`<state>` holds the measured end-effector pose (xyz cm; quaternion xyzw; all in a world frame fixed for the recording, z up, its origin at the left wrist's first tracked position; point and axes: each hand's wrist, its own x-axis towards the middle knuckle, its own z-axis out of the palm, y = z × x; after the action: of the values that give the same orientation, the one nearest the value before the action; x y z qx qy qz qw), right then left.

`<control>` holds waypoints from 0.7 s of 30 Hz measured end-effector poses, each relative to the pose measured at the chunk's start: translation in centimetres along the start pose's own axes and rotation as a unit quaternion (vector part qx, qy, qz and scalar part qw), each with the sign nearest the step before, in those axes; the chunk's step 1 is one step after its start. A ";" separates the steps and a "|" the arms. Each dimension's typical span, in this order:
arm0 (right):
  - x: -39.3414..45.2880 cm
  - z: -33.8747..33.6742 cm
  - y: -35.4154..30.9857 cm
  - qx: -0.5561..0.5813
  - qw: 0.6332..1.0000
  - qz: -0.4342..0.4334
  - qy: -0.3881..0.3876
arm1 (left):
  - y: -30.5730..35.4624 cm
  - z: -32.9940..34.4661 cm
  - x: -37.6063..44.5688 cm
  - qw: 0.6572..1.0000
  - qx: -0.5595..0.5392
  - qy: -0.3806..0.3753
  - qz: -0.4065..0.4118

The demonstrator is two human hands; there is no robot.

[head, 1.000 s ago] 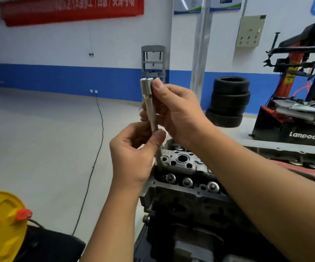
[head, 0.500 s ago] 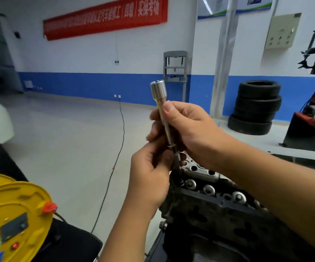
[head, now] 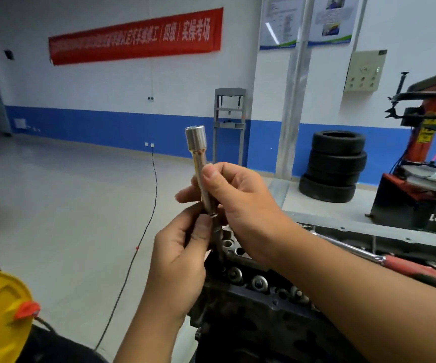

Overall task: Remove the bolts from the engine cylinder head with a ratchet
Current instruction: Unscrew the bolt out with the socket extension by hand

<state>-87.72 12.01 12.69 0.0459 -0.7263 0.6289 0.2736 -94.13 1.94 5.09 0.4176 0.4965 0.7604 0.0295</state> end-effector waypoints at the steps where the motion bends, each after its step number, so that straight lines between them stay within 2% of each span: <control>1: 0.1 0.0 0.0 -0.001 1.000 0.001 -0.001 | 0.0 0.1 0.0 1.000 -0.002 -0.012 -0.008; 6: 0.1 0.2 0.4 0.039 0.999 0.011 -0.012 | 0.0 0.5 0.2 0.998 0.024 0.044 0.039; 11: -0.2 -0.2 0.3 0.086 0.996 0.013 -0.010 | -0.1 0.4 0.0 0.994 0.064 0.052 0.064; 13: -0.3 -0.5 0.1 0.069 0.998 0.001 -0.012 | 0.2 0.0 0.0 0.996 0.075 0.021 0.052; 15: -0.5 -0.8 -0.2 0.023 0.999 -0.009 -0.028 | 0.4 -0.4 0.1 0.997 0.050 -0.049 0.012; 17: -0.6 -0.9 -0.3 0.009 0.999 -0.008 -0.052 | 0.5 -0.5 0.2 0.997 0.033 -0.068 -0.005; 21: -0.6 -0.7 -0.1 0.044 0.998 -0.005 -0.052 | 0.5 0.4 -0.2 0.998 0.044 0.014 0.043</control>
<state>-86.88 12.50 12.55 0.0941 -0.7108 0.6560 0.2358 -93.60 1.90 5.42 0.4283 0.5117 0.7442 -0.0284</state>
